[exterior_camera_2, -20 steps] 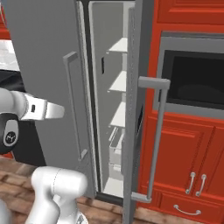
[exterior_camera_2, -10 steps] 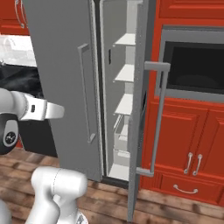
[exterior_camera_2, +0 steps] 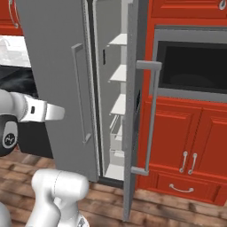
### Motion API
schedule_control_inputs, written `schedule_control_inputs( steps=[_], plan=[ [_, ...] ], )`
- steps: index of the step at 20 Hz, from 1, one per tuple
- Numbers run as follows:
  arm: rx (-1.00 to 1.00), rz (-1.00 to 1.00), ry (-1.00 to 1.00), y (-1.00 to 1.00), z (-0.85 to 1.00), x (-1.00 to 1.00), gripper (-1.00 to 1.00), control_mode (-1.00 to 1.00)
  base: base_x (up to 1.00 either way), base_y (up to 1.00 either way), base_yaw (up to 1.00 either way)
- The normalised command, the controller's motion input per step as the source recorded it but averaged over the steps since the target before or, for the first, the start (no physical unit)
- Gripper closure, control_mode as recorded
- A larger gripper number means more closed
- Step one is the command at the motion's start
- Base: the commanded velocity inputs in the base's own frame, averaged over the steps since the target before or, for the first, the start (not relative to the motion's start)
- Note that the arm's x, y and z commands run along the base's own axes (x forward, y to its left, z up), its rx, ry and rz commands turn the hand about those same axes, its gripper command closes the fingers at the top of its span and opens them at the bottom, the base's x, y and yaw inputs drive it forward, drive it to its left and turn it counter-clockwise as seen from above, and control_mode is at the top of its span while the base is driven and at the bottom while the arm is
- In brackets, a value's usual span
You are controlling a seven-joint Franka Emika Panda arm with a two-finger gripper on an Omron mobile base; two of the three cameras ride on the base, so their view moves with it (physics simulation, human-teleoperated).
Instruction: Take the bottled waters from the counter and place them in the freezer to freeze. Close the freezer door after placing the bottles.
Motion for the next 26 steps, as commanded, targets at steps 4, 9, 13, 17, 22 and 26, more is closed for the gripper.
schedule_control_inputs(
  steps=[4, 9, 13, 17, 22, 26],
  plan=[
    [0.00, 0.00, 0.00, 0.00, 0.00, 0.00, -1.00, 1.00, 0.20, -0.19, -0.01],
    [0.00, 0.00, 0.00, 0.00, 0.00, 0.00, -1.00, 1.00, 0.09, 0.00, 0.00],
    [0.00, 0.00, 0.00, 0.00, 0.00, 0.00, -1.00, 1.00, 0.25, 0.00, 0.00],
    [0.00, 0.00, 0.00, 0.00, 0.00, 0.00, -1.00, 1.00, 0.33, 0.00, 0.00],
    [0.00, 0.00, 0.00, 0.00, 0.00, 0.00, -1.00, 1.00, 0.26, 0.00, -0.01],
    [0.00, 0.00, 0.00, 0.00, 0.00, 0.00, -1.00, 1.00, -0.12, 0.00, -0.01]
  ],
)
